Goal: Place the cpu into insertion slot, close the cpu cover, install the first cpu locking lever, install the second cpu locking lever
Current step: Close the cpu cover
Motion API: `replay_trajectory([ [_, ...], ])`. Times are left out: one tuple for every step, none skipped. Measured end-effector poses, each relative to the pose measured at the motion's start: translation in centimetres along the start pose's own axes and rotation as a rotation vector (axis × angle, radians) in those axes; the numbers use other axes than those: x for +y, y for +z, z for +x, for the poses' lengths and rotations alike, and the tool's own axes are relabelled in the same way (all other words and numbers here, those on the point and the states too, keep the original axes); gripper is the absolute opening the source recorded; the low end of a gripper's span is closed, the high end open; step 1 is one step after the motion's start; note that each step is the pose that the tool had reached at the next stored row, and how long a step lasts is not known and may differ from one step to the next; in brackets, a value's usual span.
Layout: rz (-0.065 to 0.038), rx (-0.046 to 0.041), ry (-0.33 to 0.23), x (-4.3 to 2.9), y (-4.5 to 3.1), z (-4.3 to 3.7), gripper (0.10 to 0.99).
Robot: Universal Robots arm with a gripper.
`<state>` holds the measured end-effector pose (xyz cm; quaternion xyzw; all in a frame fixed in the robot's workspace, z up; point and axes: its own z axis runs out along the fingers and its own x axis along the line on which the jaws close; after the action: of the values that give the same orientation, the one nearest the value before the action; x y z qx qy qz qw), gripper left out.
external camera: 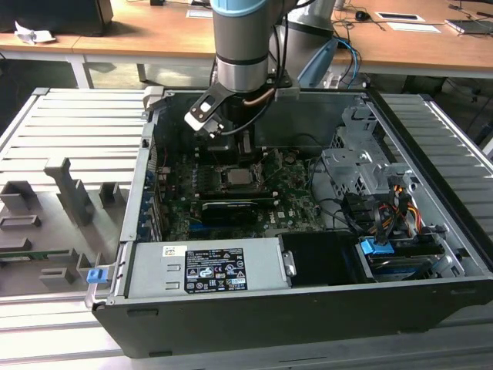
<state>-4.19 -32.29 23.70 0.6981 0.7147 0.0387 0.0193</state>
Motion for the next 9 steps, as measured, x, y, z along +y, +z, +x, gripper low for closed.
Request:
replay_trajectory([
  [0.000, 0.0000, 0.000, 0.01, -0.12, 0.00, 0.106],
  [0.000, 0.0000, 0.000, 0.02, -0.20, 0.00, 0.106],
  [0.000, 0.0000, 0.000, 0.02, -0.26, 0.01, 0.106],
  [0.000, 0.0000, 0.000, 0.03, -0.33, 0.01, 0.106],
  [0.000, 0.0002, 0.000, 0.04, -0.37, 0.01, 0.106],
  [0.000, 0.0002, 0.000, 0.06, -0.40, 0.01, 0.106],
  [0.000, 0.0000, 0.000, 0.07, -0.42, 0.01, 0.106],
  [0.000, 0.0000, 0.000, 0.07, -0.44, 0.01, 0.106],
  [0.000, 0.0001, 0.000, 0.09, -0.47, 0.01, 0.106],
])
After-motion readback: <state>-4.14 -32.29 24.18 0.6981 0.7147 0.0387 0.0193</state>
